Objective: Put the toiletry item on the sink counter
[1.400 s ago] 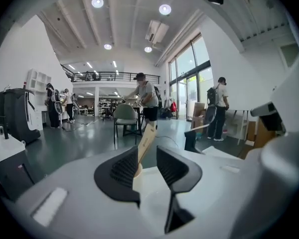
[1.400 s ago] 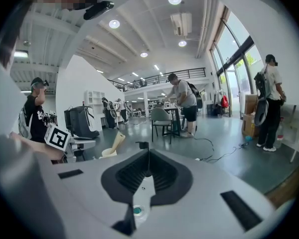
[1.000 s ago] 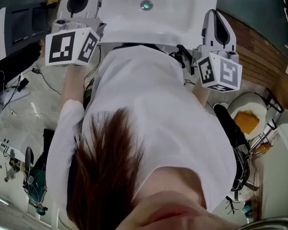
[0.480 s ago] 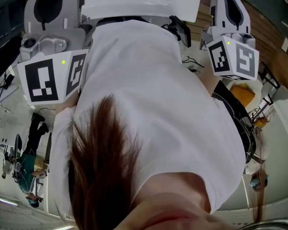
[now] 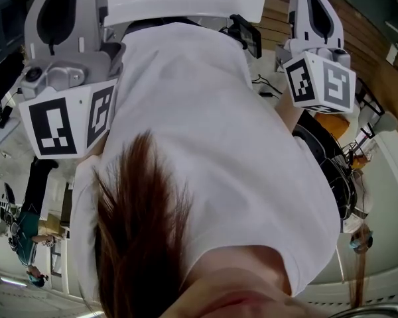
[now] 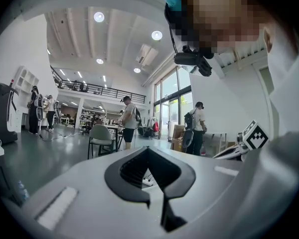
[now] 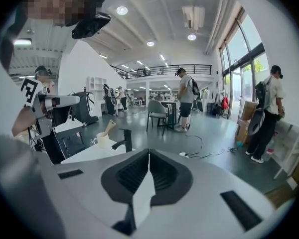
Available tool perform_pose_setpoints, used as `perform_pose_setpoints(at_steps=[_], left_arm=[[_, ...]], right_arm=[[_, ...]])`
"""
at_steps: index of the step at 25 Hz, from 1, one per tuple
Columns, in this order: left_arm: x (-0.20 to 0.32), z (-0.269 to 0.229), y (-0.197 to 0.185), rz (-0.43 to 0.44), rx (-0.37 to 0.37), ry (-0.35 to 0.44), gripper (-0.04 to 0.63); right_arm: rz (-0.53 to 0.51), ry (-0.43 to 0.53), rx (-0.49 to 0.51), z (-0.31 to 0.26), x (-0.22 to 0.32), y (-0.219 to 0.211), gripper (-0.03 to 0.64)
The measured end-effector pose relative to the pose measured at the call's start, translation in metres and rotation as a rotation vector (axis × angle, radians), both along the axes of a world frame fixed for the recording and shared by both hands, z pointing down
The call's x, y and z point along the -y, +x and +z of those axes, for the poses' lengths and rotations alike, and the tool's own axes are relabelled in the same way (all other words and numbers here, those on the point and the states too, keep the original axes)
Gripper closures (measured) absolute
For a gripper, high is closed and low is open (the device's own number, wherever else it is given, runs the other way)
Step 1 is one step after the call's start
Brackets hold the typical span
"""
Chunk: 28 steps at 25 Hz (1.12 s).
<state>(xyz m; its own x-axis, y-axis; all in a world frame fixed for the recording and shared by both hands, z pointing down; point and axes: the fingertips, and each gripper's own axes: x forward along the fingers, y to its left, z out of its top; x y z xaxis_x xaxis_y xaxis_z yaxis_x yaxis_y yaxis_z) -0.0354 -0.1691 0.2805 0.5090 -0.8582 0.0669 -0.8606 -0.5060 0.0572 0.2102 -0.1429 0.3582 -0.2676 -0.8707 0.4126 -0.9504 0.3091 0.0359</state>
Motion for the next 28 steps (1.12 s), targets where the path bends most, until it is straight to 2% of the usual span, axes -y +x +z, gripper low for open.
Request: perform_pose_setpoints(at_steps=[11,18,28], left_arm=[[-0.008,0.003,0.004,-0.013,-0.012,0.001,0.586],[-0.001,0.008,0.002,-0.009,-0.021,-0.003,0.586],[0.003,-0.002,-0.001,-0.008,-0.023,-0.003,0.586]], right_arm=[[-0.016,-0.003,0.003,0.006,-0.015,0.002,0.606],[0.008,0.007,-0.005,0.009,-0.012,0.006,0.606],[0.017,0.028,-0.027,-0.006,-0.011,0.010,0.606]])
